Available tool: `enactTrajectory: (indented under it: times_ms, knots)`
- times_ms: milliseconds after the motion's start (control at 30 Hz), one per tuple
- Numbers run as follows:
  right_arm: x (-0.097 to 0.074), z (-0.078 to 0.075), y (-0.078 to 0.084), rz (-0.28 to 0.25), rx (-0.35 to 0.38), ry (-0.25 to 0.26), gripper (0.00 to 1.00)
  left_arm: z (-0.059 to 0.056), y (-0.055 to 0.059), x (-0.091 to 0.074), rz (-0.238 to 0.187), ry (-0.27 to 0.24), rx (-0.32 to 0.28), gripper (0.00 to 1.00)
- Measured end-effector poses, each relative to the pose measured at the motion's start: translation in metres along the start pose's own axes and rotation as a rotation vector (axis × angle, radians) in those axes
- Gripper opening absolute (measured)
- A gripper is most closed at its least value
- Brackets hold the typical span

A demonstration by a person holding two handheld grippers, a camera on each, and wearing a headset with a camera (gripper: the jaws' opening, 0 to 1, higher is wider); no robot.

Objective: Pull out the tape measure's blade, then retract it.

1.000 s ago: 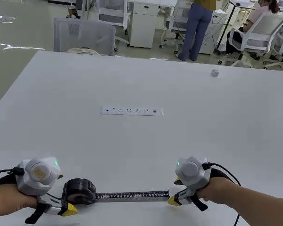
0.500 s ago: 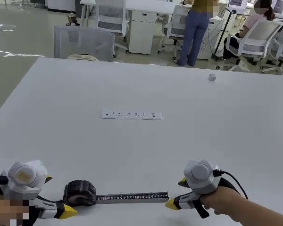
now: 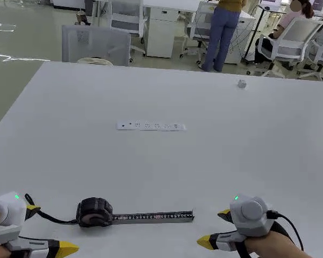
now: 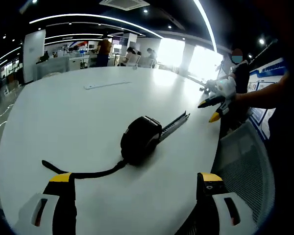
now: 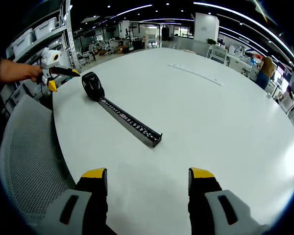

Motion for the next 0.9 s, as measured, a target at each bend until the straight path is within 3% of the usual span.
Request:
enactTrajectory:
  times_ms: [67, 133, 267, 333, 533, 633, 733, 833, 900]
  knots:
    - [-0.005, -0.002, 0.004, -0.009, 0.015, 0.007, 0.7, 0.005, 0.004, -0.006, -0.022, -0.016, -0.042, 1.0]
    - [-0.013, -0.003, 0.002, -0.062, 0.083, 0.005, 0.74, 0.01, 0.006, -0.015, -0.056, -0.034, -0.094, 1.0]
    - [-0.026, -0.001, 0.005, -0.113, 0.121, -0.009, 0.81, 0.014, 0.013, -0.03, -0.089, -0.065, -0.106, 1.0]
    - [-0.031, 0.0, 0.009, -0.136, 0.173, -0.006, 0.86, 0.014, 0.016, -0.035, -0.1, -0.075, -0.113, 1.0]
    - [-0.041, 0.004, 0.028, -0.131, 0.18, 0.027, 0.97, 0.017, 0.03, -0.047, -0.115, -0.081, -0.139, 1.0]
    - [-0.046, 0.006, 0.036, -0.11, 0.157, 0.057, 1.0, 0.017, 0.031, -0.054, -0.119, -0.061, -0.189, 1.0]
    - [-0.056, 0.007, 0.041, -0.129, 0.181, 0.066, 1.0, 0.024, 0.021, -0.065, -0.179, -0.119, -0.146, 1.0]
    - [-0.064, 0.006, 0.05, -0.135, 0.2, 0.081, 1.0, 0.021, 0.018, -0.07, -0.201, -0.116, -0.159, 1.0]
    - [-0.065, 0.004, 0.054, -0.133, 0.212, 0.082, 1.0, 0.019, 0.018, -0.07, -0.2, -0.131, -0.137, 1.0]
Point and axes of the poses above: the centre of the closed fingertips' face, and the gripper's own axes: x roughly forward along the fingers, z roughly to its left, y roughly out of its underside, the point moved 1 cm from there along -x, roughly backward along the fingers, and after that the axes turned 10 degrees about z, right-handed, at the moved point
